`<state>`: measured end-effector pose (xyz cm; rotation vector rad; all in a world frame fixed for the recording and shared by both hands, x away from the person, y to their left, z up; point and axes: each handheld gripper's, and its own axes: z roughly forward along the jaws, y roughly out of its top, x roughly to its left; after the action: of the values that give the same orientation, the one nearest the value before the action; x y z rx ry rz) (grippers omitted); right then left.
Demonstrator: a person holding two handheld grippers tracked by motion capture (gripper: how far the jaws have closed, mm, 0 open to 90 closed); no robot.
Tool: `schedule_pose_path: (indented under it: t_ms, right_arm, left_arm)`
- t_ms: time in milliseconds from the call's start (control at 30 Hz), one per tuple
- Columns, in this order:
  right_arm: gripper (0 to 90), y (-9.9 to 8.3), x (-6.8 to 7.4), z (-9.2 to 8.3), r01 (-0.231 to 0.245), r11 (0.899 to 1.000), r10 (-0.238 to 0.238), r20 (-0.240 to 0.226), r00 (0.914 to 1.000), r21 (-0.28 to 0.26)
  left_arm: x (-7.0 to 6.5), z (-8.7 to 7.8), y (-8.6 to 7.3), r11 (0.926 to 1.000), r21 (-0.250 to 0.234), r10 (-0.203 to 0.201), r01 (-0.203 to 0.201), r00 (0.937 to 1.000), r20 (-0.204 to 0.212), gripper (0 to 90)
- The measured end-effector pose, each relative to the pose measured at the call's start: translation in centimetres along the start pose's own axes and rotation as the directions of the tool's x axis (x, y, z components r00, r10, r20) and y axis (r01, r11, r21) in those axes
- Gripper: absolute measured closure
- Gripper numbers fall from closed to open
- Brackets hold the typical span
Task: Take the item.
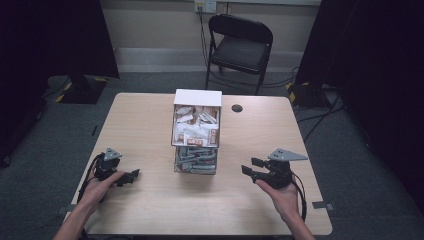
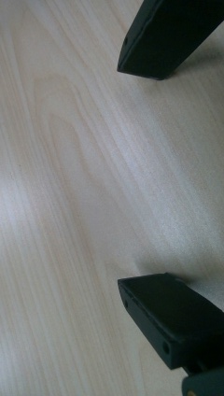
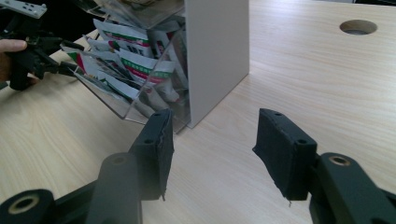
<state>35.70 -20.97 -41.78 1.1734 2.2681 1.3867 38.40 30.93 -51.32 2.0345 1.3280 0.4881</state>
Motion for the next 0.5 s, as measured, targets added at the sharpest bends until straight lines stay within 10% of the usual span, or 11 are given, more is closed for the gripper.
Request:
schedule_pose_path:
  t_ms: [500]
  right_arm:
    - [51.9, 1.5, 3.0, 1.4, 0.086, 0.996, -0.085, -0.13, 0.9879, 0.005]
  left_arm:
    - [0.0, 0.0, 0.0, 1.0, 0.002, 0.0, 0.0, 1.0, 0.001, 0.0]
